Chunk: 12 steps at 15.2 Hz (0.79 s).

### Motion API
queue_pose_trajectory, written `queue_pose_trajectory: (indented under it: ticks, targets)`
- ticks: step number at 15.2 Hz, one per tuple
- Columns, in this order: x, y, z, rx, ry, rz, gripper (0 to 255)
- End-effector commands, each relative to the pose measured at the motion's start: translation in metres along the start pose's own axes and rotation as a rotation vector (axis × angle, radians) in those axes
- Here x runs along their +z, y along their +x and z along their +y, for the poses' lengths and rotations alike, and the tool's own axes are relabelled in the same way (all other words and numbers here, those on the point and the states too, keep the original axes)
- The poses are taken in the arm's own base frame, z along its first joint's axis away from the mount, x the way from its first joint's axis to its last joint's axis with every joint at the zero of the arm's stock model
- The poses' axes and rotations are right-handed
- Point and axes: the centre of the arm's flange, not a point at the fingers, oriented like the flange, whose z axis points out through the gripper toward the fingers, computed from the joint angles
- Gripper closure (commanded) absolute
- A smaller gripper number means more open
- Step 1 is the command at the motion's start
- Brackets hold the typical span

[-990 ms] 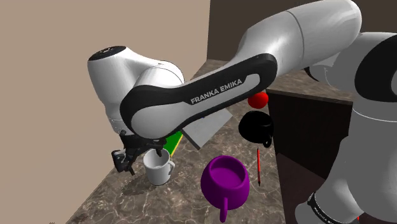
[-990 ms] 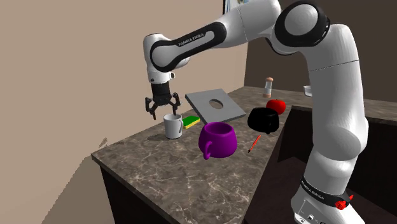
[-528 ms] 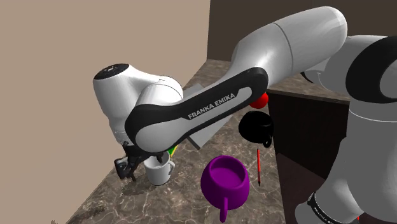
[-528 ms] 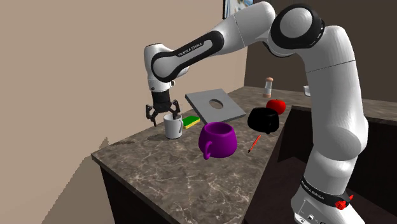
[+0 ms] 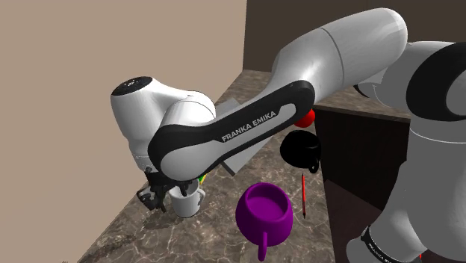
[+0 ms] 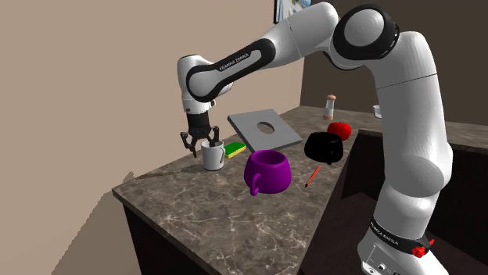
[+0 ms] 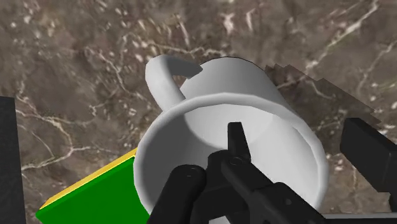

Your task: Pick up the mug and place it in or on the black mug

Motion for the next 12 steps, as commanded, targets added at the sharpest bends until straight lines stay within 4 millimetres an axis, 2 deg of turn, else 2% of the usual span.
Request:
queue_pose_trajectory:
  ticks: [1,9,12]
  targets:
    - [0.0,0.0,0.0,0.0,0.0,0.0,255]
    - [0.0,0.0,0.0,0.0,0.0,0.0,255]
    - [-0.016,0.0,0.001,0.0,0.0,0.0,255]
